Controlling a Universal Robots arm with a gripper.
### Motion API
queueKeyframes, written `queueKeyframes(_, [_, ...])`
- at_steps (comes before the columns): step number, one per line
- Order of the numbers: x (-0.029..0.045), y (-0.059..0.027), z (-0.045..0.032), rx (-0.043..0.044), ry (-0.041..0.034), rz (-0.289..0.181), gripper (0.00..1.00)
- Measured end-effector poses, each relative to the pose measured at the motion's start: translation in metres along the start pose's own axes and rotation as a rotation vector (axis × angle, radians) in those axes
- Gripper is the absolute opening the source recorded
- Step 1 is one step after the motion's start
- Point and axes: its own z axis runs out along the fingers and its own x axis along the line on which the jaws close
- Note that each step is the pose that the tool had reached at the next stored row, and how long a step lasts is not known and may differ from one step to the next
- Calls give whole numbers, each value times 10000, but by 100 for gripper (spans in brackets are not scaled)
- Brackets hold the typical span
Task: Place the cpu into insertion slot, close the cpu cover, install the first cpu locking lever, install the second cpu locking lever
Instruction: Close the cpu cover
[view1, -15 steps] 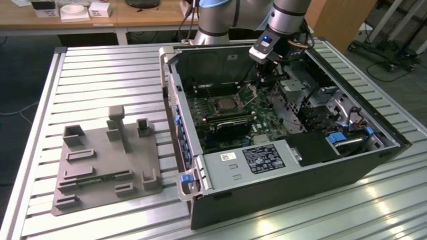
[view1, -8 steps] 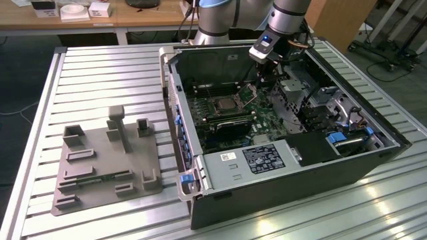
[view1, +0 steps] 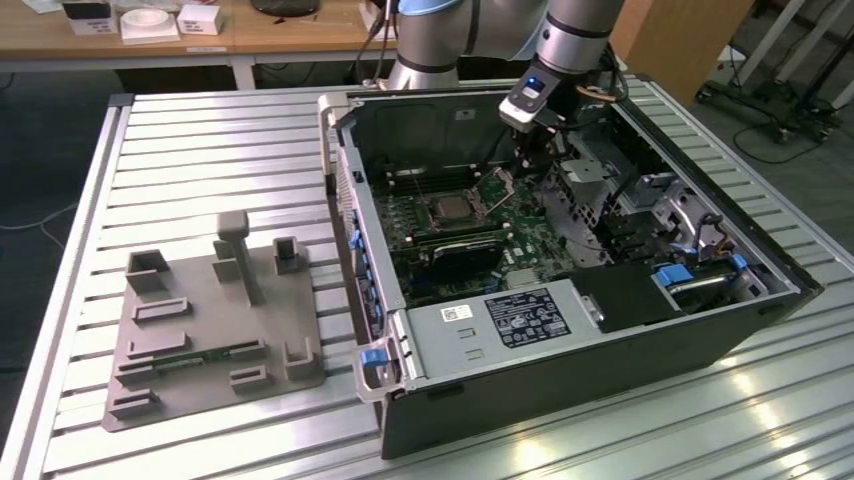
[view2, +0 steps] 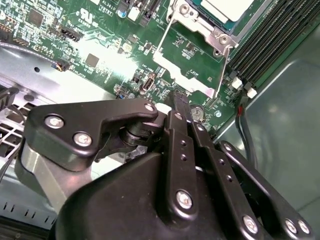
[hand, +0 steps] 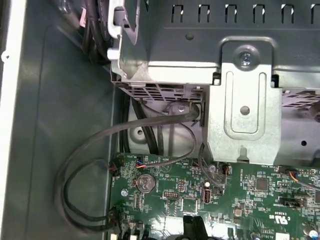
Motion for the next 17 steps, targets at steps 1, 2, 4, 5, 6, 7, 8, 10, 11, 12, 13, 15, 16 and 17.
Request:
queueKeyframes(1, [0, 0, 16, 0, 1, -1, 10])
queueKeyframes(2, [0, 1, 30, 0, 0, -2, 10])
queueKeyframes(4, [0, -7, 51, 0, 1, -1, 10])
queueKeyframes(5, [1, -20, 56, 0, 0, -2, 10])
queueKeyframes(6, [2, -36, 59, 0, 0, -3, 10])
queueKeyframes(7, [3, -52, 60, 0, 1, -3, 10])
queueKeyframes(8, [4, -68, 61, 0, 1, -3, 10])
queueKeyframes(10, [5, -97, 61, 0, -1, -2, 10])
queueKeyframes(11, [6, -109, 62, 0, 1, -2, 10])
queueKeyframes(12, [6, -121, 62, 0, 1, -3, 10])
queueKeyframes(13, [7, -133, 62, 0, 0, -3, 10])
queueKeyframes(15, [10, -162, 63, 0, 1, -3, 10])
queueKeyframes(16, [11, -179, 63, 0, 1, -3, 10])
queueKeyframes(17, [12, -198, 63, 0, 1, -3, 10])
